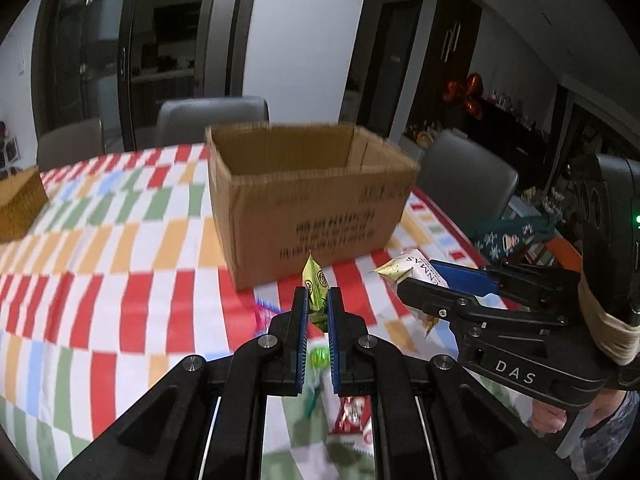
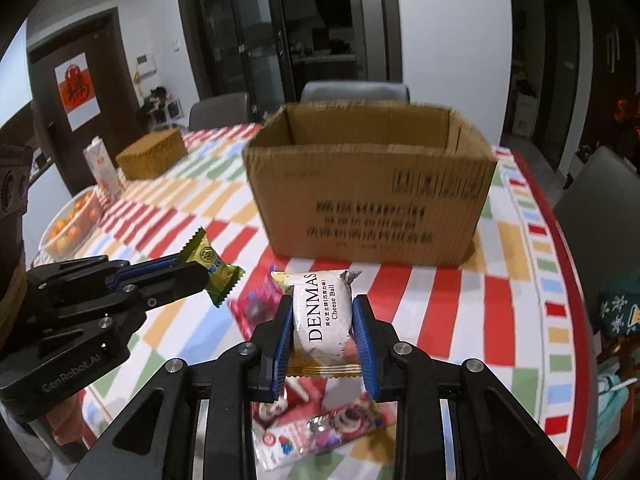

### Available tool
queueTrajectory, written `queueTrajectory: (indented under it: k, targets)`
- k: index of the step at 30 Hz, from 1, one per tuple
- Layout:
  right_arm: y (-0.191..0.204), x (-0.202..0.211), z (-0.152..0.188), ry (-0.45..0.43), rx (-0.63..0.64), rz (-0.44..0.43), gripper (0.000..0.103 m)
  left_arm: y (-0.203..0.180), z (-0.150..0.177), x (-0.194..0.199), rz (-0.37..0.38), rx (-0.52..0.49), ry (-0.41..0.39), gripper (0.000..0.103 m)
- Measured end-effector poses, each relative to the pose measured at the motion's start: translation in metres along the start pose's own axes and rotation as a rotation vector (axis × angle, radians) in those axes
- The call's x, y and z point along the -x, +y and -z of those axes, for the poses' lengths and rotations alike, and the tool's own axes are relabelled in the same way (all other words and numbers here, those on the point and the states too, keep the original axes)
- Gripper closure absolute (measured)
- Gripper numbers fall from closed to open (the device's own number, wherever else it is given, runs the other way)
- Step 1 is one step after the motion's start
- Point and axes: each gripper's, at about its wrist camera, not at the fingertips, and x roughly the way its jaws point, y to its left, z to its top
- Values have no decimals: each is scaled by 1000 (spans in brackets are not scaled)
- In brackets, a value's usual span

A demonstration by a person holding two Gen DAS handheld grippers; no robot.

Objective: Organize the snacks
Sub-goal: 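Carry both snacks over the box and open both tools to drop them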

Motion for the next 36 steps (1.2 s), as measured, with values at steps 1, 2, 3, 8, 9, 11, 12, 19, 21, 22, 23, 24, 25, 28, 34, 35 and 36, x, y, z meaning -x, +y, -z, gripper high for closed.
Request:
queueTrajectory:
  k: [1,2,3,8,9,11,12,19,21,22,23,24,25,28,34,35,36]
  targets:
    - [-1,3,-4,-14,-4,4,72,0,-6,2,-2,-3,-15,92]
    - [-3,5,-9,-27,-10,6,72,0,-10,4,-2,-6,-26,92]
    - [-4,6,-12,-37,-14,8,72,-1,-15,5,-2,-11,-37,92]
    - [-9,16,-35,-102,-23,25,72,-2,-39,12,-16,-39,-99,92]
    - [-10,18,-40,-115,-25,29,72,-2,-44,13,-17,-42,-112,92]
    - [-12,21,-52,-139,-31,33,72,-2,-54,15,-24,-48,-136,92]
    - [-13,21,-55,-145,-31,36,72,-2,-59,16,-26,-51,-149,92]
    - [-17,20,-83,-182,-25,52,72,5,-88,14,-35,-61,-182,92]
    - [-19,17,-91,-187,-23,56,72,7,-94,10,-35,-61,-184,92]
    - [-20,16,-94,-189,-24,57,72,8,-97,8,-35,-63,-184,92]
    - [-21,14,-98,-191,-23,58,72,9,-100,5,-35,-65,-183,92]
    - [-23,13,-99,-192,-23,59,72,9,-102,4,-36,-66,-184,92]
    - [-24,11,-103,-192,-23,63,72,10,-105,1,-37,-67,-181,92]
    - [-30,4,-112,-187,-27,68,72,10,-113,-8,-41,-72,-170,92]
    - [-39,-13,-133,-179,-35,81,72,15,-130,-27,-58,-83,-152,92]
    - [-40,-15,-135,-178,-36,82,72,15,-134,-31,-62,-83,-150,92]
    - [-42,-19,-140,-176,-42,85,72,17,-137,-35,-67,-83,-146,90]
